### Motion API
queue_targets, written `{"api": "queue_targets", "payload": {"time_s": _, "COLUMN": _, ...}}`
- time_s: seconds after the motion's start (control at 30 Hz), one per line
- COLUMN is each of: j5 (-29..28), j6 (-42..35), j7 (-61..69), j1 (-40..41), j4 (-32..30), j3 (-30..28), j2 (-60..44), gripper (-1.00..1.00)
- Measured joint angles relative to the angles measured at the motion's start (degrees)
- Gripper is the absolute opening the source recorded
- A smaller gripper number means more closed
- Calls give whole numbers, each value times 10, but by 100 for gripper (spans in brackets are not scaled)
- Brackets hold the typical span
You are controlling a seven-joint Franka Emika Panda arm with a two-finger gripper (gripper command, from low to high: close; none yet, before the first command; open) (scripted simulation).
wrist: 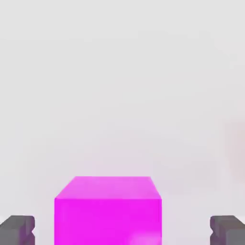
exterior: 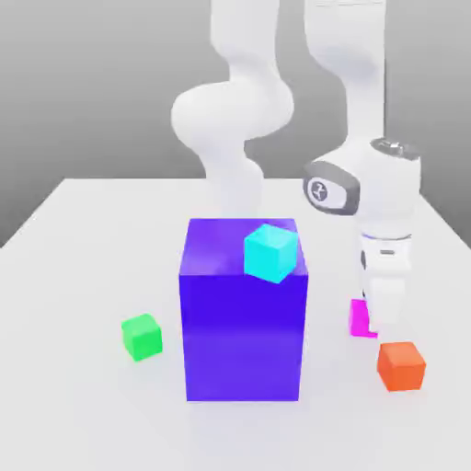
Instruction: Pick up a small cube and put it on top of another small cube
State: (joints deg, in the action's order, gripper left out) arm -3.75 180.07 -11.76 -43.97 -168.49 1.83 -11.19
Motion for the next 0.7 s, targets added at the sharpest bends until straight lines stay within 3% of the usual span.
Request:
{"api": "queue_targets", "payload": {"time_s": 0.07, "j5": 0, "j6": 18, "j7": -3, "j1": -18, "j4": 1, "j3": -15, "j2": -21, "gripper": 0}}
{"api": "queue_targets", "payload": {"time_s": 0.1, "j5": 1, "j6": 24, "j7": -5, "j1": -25, "j4": 1, "j3": -21, "j2": -29, "gripper": -100}}
{"api": "queue_targets", "payload": {"time_s": 0.43, "j5": -2, "j6": 3, "j7": -2, "j1": -5, "j4": 0, "j3": -5, "j2": -4, "gripper": -100}}
{"api": "queue_targets", "payload": {"time_s": 0.7, "j5": 48, "j6": -69, "j7": 37, "j1": 38, "j4": -12, "j3": 51, "j2": 81, "gripper": -100}}
